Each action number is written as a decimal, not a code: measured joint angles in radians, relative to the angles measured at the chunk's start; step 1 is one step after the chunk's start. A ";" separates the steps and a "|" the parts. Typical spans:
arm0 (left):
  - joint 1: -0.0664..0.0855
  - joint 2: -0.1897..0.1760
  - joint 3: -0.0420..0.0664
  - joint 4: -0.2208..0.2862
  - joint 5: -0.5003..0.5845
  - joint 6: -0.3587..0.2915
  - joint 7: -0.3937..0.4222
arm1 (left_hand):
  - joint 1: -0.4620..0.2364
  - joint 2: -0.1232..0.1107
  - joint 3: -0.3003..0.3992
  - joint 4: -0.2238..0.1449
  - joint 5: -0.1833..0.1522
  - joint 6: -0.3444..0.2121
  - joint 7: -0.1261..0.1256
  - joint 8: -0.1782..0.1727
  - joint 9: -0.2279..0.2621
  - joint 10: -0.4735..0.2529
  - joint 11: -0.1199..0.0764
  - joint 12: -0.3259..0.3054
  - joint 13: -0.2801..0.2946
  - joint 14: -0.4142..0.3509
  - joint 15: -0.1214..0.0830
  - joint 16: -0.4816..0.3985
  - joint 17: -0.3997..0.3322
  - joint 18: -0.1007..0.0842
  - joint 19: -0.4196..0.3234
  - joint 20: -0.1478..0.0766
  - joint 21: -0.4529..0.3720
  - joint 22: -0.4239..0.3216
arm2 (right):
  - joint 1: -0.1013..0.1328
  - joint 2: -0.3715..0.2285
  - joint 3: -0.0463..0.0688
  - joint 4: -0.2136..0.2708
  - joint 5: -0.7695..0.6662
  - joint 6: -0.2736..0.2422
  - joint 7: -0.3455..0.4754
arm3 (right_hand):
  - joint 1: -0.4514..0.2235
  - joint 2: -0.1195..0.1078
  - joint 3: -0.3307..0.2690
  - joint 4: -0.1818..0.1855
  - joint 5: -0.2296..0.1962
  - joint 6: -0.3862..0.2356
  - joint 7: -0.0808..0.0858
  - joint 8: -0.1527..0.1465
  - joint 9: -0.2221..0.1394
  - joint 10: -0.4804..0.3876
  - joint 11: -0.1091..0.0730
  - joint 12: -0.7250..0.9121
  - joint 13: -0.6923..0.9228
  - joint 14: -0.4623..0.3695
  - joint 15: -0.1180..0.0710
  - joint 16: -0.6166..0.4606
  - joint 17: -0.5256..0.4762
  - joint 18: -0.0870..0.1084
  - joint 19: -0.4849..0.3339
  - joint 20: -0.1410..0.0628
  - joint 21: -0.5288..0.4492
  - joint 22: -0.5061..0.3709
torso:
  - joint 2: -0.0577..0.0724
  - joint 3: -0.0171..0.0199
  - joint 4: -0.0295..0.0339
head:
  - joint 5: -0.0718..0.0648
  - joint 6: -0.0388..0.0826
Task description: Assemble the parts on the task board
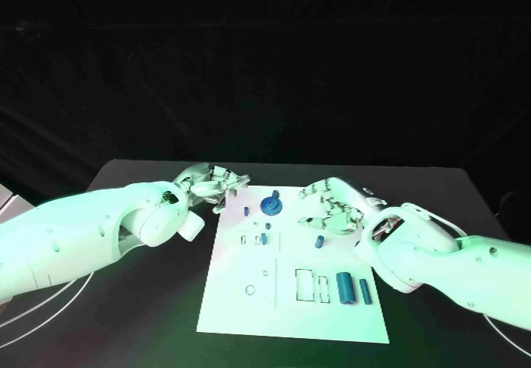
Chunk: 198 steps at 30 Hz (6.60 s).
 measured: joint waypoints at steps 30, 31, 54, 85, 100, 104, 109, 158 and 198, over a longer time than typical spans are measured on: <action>0.099 0.243 -0.033 -0.154 -0.485 0.450 -0.514 | -0.138 0.068 -0.055 0.004 0.003 -0.017 -0.037 0.158 0.150 0.034 -0.035 0.113 0.077 0.028 -0.021 0.040 0.040 -0.015 0.039 -0.022 0.049 0.084 | 0.045 -0.126 0.002 -0.046 0.325 -0.071 0.048 | -0.029 0.002 0.000 0.000 0.048 -0.004 -0.004 0.012 -0.007 -0.012 -0.005 -0.015 0.000 0.000 0.000 -0.008 0.001 0.000 0.000 0.000 0.000 0.001 | -0.017 0.0129 -0.0043 | 0.009 -0.021; 0.100 0.248 -0.034 -0.157 -0.487 0.457 -0.517 | -0.139 0.068 -0.055 0.004 0.003 -0.017 -0.037 0.158 0.151 0.034 -0.035 0.114 0.078 0.028 -0.021 0.040 0.040 -0.015 0.039 -0.022 0.049 0.084 | 0.045 -0.125 0.002 -0.046 0.328 -0.071 0.047 | -0.029 0.002 0.000 0.000 0.048 -0.004 -0.004 0.012 -0.007 -0.012 -0.005 -0.015 0.000 0.000 0.000 -0.008 0.001 0.000 0.000 0.000 0.000 0.001 | -0.017 0.0129 -0.0043 | 0.009 -0.021; 0.103 0.321 -0.063 -0.243 -0.501 0.542 -0.546 | -0.149 0.078 -0.066 0.004 0.003 -0.017 -0.037 0.172 0.160 0.045 -0.039 0.134 0.100 0.028 -0.021 0.045 0.040 -0.015 0.046 -0.022 0.057 0.098 | 0.045 -0.119 0.002 -0.048 0.348 -0.074 0.034 | -0.033 0.006 0.000 0.000 0.057 -0.004 -0.004 0.012 -0.008 -0.023 -0.005 -0.029 0.000 0.000 0.000 -0.012 0.000 0.000 0.000 0.000 0.000 0.000 | -0.015 0.0110 -0.0040 | 0.002 -0.034; 0.103 0.341 -0.069 -0.259 -0.500 0.588 -0.554 | -0.102 0.083 -0.066 0.004 0.003 -0.013 -0.048 0.195 0.183 0.072 -0.047 0.183 0.148 0.028 -0.028 0.067 0.040 -0.030 0.066 -0.027 0.072 0.124 | 0.045 -0.105 0.002 -0.054 0.350 -0.074 0.025 | -0.033 0.006 0.000 0.000 0.061 -0.004 -0.004 0.019 -0.009 -0.023 -0.005 -0.033 0.001 0.000 0.000 -0.012 0.000 0.000 0.000 0.000 0.000 0.000 | -0.018 0.0124 -0.0023 | -0.002 -0.041; 0.103 0.346 -0.070 -0.261 -0.482 0.601 -0.554 | -0.022 0.102 -0.016 -0.005 0.007 -0.016 -0.051 0.195 0.192 0.073 -0.047 0.187 0.147 0.029 -0.035 0.067 0.040 -0.030 0.066 -0.027 0.076 0.128 | 0.045 -0.098 0.002 -0.064 0.350 -0.071 0.015 | -0.037 0.010 0.000 0.000 0.061 -0.004 -0.004 0.019 -0.008 -0.023 -0.005 -0.033 0.000 0.000 0.000 -0.012 0.001 0.000 0.000 0.000 0.000 0.000 | -0.018 0.0117 -0.0030 | -0.007 -0.038; 0.103 0.347 -0.070 -0.261 -0.478 0.601 -0.554 | 0.025 0.111 0.042 -0.011 0.007 -0.021 -0.056 0.195 0.197 0.076 -0.050 0.187 0.147 0.029 -0.036 0.071 0.040 -0.030 0.069 -0.031 0.076 0.129 | 0.045 -0.097 0.002 -0.065 0.351 -0.071 0.013 | -0.037 0.010 0.000 0.000 0.061 -0.004 -0.004 0.019 -0.009 -0.023 -0.005 -0.033 0.000 0.000 0.000 -0.012 0.001 0.000 0.000 0.000 0.000 0.000 | -0.017 0.0116 -0.0032 | -0.007 -0.038; 0.103 0.348 -0.069 -0.262 -0.472 0.600 -0.553 | 0.060 0.092 0.134 -0.032 0.004 -0.026 -0.060 0.200 0.200 0.075 -0.050 0.187 0.142 0.025 -0.039 0.071 0.040 -0.030 0.069 -0.031 0.076 0.130 | 0.045 -0.097 0.002 -0.065 0.351 -0.070 0.011 | -0.037 0.010 0.000 0.000 0.061 -0.004 -0.004 0.019 -0.009 -0.023 -0.005 -0.033 0.000 0.000 0.000 -0.013 0.001 0.000 0.000 0.000 0.000 0.001 | -0.017 0.0123 -0.0034 | -0.007 -0.039; 0.071 0.206 -0.071 -0.057 -0.545 0.319 -0.540 | -0.106 -0.034 0.376 -0.074 0.198 0.041 -0.086 0.248 0.263 0.212 -0.090 0.229 0.211 0.029 -0.068 0.106 0.040 -0.046 0.161 -0.064 0.147 0.268 | 0.044 -0.118 0.001 -0.061 0.354 -0.065 0.012 | -0.042 0.015 0.002 0.003 0.065 -0.004 -0.004 0.023 -0.011 -0.023 -0.005 -0.033 0.000 0.000 0.000 -0.015 0.000 0.000 0.000 0.000 -0.004 0.000 | -0.019 0.0111 0.0001 | 0.012 -0.050; 0.033 0.201 -0.079 -0.038 -0.690 0.285 -0.538 | -0.118 -0.045 0.425 -0.123 0.205 0.046 -0.088 0.249 0.264 0.219 -0.089 0.229 0.215 0.029 -0.068 0.106 0.040 -0.046 0.160 -0.065 0.150 0.272 | 0.040 -0.119 0.001 -0.064 0.355 -0.066 0.016 | -0.042 0.015 0.002 0.003 0.065 -0.004 -0.004 0.027 -0.011 -0.023 -0.005 -0.033 0.000 0.000 0.000 -0.015 0.001 0.000 0.000 0.000 -0.004 0.001 | -0.016 0.0110 -0.0037 | 0.023 -0.042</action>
